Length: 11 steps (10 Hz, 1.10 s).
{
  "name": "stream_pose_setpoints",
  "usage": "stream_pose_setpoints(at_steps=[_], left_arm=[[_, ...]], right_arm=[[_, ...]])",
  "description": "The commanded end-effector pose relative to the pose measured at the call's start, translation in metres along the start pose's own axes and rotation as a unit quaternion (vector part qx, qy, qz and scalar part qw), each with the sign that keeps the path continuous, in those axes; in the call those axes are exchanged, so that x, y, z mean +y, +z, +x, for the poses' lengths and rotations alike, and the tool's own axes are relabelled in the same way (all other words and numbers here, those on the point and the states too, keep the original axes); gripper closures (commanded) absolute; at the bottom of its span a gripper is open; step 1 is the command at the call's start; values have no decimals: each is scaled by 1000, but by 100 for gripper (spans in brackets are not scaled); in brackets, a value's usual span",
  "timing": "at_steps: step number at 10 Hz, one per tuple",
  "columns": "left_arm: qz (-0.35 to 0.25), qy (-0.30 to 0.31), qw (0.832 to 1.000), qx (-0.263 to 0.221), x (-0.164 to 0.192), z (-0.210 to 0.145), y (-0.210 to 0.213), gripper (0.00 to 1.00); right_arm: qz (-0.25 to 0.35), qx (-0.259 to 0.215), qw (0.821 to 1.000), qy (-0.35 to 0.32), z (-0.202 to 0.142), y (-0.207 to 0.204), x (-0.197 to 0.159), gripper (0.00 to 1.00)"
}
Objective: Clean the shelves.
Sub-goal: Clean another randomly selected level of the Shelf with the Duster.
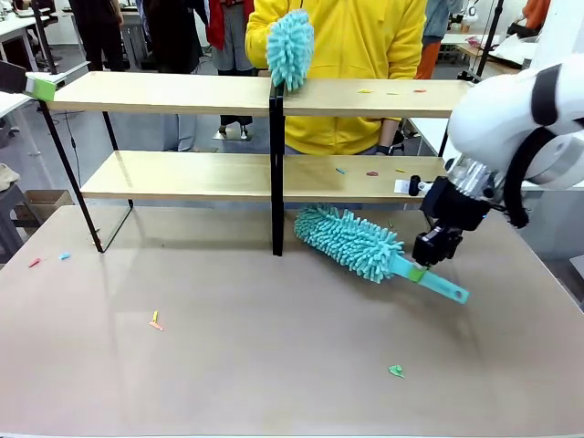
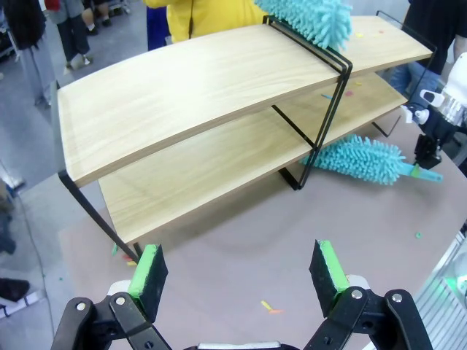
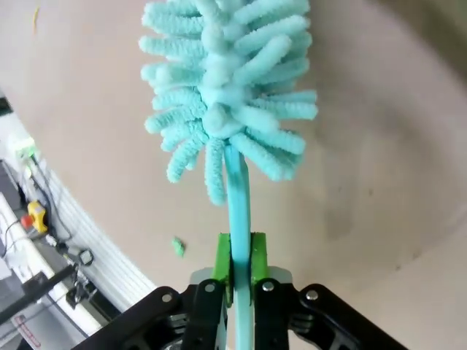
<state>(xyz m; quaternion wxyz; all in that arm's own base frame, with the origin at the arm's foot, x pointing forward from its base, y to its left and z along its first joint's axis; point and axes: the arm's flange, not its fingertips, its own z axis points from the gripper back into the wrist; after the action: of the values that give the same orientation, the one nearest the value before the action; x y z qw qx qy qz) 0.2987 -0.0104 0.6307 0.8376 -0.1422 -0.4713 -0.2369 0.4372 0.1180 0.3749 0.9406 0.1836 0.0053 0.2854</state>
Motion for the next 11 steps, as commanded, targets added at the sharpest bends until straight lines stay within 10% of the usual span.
stream_pose_setpoints(at_steps=[1, 11], left_arm=[[0, -1, 1000, -1, 0, 0, 1, 0], [0, -1, 1000, -1, 0, 0, 1, 0]], right_arm=[[-26, -41, 998, -35, 20, -11, 2, 88], [-31, -52, 964, -259, 17, -7, -22, 88]])
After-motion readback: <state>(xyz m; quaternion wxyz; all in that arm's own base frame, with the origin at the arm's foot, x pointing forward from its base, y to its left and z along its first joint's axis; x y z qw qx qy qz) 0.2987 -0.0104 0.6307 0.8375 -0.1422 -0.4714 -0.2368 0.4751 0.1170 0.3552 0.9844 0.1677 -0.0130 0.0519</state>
